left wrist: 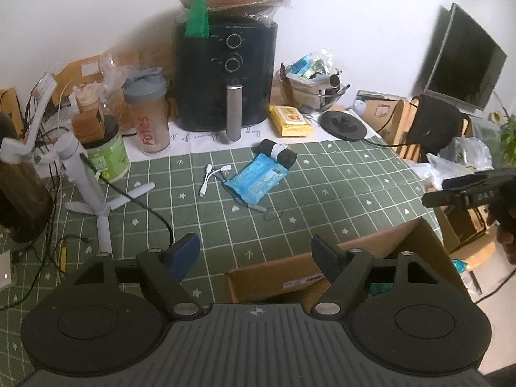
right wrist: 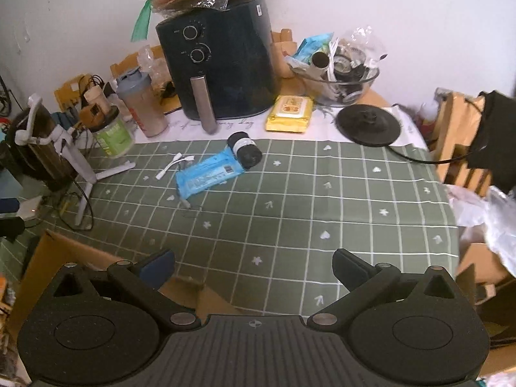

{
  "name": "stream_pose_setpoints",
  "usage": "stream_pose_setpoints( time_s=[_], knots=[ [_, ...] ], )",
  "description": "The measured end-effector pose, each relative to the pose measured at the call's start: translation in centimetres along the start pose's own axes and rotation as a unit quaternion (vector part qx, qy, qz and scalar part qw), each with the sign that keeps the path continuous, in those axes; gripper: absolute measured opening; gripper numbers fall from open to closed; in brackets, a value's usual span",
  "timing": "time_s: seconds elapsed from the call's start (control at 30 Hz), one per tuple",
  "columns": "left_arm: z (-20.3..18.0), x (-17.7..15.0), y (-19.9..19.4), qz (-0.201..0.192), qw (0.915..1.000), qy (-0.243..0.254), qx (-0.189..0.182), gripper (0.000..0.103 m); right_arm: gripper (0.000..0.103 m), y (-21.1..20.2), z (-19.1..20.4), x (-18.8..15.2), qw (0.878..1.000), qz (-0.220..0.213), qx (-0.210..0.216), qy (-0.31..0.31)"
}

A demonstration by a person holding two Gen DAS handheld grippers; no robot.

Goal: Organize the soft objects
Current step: 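Move the right gripper toward the black bag roll on the mat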

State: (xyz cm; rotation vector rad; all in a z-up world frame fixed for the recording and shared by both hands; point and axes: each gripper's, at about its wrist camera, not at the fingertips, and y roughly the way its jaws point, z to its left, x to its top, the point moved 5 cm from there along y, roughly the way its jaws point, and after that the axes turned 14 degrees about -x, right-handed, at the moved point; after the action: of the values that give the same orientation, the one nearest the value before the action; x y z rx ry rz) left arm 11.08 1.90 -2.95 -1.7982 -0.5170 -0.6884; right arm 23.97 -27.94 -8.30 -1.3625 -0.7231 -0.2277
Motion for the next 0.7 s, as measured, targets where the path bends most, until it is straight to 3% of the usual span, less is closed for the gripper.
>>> stream_pose_setpoints(
  time_s=[0.17, 0.47, 0.7],
  knots=[
    [-0.3, 0.6, 0.2, 0.004, 0.9999, 0.014, 0.002, 0.076, 0.103, 1.8, -0.1, 1.8, 1.000, 0.006, 0.025, -0.006],
    [0.0, 0.9, 1.3, 0.008, 0.9999, -0.014, -0.003, 0.076, 0.103, 5.2, 0.7, 5.1, 0.998, -0.013, 0.039, -0.046],
    [0.1, 0.8, 2.5, 0.007, 0.9994, -0.035, 0.000, 0.076, 0.103, 8.9, 1.3, 7.1, 0.998, -0.019, 0.026, -0.059]
  ],
)
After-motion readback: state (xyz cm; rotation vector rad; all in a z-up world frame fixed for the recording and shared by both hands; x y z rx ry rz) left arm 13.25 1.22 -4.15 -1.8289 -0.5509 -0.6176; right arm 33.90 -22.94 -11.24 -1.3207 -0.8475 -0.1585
